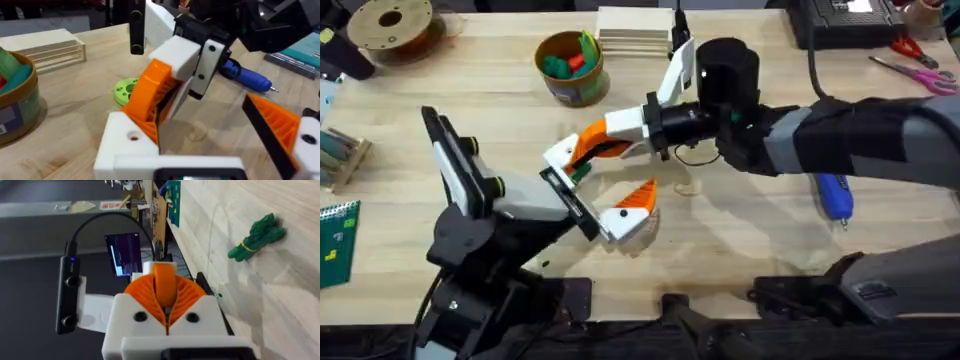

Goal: Pick up the gripper from the table and insert it into the empty holder that is missing its gripper. Then pick up a screw, insert it into the mounting hole, and use the screwdriver to tighten it. Finally, clean up the table by picking up the vegetable and placing it into the bucket.

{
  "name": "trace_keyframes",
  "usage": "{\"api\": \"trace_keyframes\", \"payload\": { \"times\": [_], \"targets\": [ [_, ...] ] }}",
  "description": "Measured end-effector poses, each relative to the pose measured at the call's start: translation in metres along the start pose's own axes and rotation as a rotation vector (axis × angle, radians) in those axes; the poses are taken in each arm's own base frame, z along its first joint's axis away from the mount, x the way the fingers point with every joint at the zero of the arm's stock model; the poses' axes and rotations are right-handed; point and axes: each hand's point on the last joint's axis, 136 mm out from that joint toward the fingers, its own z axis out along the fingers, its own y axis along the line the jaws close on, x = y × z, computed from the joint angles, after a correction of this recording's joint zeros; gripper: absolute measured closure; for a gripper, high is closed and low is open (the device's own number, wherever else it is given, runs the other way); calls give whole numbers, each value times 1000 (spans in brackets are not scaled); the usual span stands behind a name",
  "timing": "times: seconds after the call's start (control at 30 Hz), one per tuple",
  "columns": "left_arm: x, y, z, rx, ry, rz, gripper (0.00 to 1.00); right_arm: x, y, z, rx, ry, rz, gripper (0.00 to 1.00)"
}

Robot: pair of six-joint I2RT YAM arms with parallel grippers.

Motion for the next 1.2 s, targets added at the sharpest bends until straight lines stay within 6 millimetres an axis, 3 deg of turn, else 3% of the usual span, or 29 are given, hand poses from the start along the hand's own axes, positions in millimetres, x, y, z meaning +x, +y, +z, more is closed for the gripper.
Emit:
{"api": "trace_keyframes", "payload": {
  "times": [1.2],
  "targets": [
    [0,-6,0,32,2,17,14,5,2,-4,-25,49,-21,988]
  ]
}}
